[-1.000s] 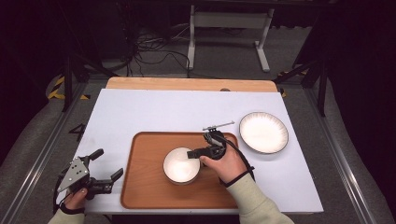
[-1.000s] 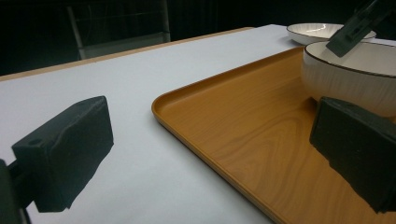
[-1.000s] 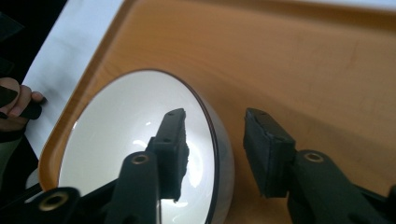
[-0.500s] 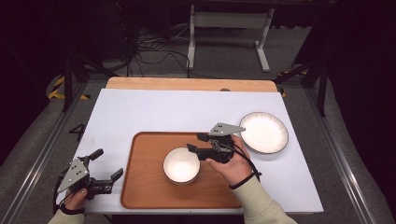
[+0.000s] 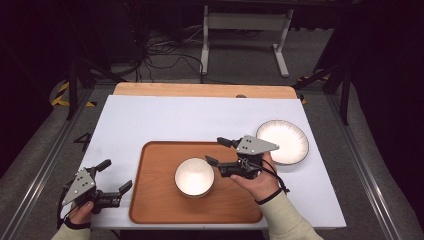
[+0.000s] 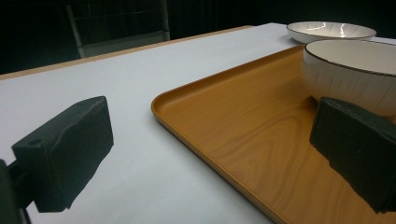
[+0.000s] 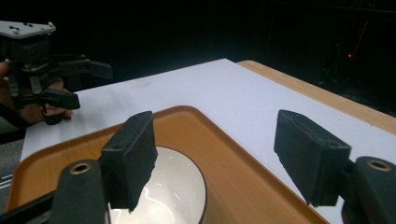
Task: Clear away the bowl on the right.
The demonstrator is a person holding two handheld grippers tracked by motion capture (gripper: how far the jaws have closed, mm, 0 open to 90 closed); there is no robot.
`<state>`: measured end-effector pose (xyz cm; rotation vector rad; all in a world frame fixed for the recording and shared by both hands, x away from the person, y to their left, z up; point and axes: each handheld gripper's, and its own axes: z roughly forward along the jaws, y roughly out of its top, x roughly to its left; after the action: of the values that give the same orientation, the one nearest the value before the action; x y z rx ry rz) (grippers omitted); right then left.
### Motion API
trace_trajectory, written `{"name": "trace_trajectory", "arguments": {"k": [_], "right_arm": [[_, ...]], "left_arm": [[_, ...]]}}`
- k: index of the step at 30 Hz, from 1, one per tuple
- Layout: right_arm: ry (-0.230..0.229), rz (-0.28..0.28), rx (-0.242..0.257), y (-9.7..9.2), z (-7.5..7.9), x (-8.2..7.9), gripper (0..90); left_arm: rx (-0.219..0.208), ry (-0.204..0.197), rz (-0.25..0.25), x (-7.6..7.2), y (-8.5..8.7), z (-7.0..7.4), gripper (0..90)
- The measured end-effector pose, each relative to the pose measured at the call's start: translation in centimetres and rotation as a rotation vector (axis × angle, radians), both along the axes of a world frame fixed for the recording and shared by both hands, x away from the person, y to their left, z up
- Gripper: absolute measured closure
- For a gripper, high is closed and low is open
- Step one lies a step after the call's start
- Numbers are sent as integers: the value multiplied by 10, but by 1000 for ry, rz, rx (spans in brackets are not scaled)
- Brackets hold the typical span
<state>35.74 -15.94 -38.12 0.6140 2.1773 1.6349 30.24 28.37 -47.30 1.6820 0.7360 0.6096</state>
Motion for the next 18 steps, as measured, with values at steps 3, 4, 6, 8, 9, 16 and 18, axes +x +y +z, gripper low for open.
{"name": "trace_trajectory", "arguments": {"k": [3, 4, 6, 8, 9, 16, 18], "right_arm": [[-10, -8, 11, -6, 1, -2, 282], [-12, -9, 10, -8, 2, -2, 281], [-17, -16, 10, -11, 3, -3, 277], [-20, -22, 15, -16, 4, -4, 272], [-25, -27, 16, -19, 4, -4, 269], [-42, -50, 25, -40, 6, -8, 244], [-50, -61, 23, -46, 6, -10, 235]], "left_arm": [[0, 2, 0, 0, 0, 0, 3], [-1, 3, 0, 0, 0, 0, 3], [-1, 7, 1, 0, 0, 0, 2], [0, 10, -1, 1, 0, 0, 3], [-3, 8, 0, 1, -1, 0, 2], [2, 16, -7, 2, -1, 0, 3], [5, 20, -9, 2, 0, 1, 3]]}}
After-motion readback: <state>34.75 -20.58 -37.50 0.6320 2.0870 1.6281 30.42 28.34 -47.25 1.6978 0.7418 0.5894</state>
